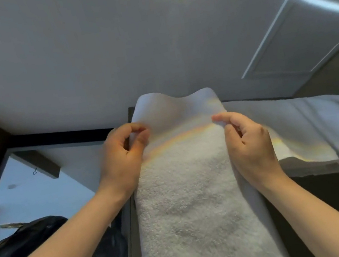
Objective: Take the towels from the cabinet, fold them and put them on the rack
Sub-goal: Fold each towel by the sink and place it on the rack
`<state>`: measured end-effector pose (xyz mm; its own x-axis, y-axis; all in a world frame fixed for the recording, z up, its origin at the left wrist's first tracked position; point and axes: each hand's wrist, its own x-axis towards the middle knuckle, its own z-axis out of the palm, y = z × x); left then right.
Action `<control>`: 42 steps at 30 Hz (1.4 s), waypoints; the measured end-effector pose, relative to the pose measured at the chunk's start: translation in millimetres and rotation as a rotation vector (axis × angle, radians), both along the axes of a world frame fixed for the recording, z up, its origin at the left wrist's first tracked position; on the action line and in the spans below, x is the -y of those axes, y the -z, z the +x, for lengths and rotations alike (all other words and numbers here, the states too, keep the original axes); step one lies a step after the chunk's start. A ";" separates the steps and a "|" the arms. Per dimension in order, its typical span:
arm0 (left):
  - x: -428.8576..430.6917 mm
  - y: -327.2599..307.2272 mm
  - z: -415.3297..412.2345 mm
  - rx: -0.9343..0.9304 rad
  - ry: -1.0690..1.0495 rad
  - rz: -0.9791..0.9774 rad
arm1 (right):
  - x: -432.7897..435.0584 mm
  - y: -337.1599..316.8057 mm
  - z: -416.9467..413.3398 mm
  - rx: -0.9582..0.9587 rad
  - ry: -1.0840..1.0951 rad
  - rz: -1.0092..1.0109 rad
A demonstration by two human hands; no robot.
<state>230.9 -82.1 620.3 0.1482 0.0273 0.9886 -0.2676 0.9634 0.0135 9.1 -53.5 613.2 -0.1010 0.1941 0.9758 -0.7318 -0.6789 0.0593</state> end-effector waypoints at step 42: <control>53.3 -81.7 21.9 0.148 -0.506 0.063 | 31.8 -107.9 2.4 -0.229 0.775 0.418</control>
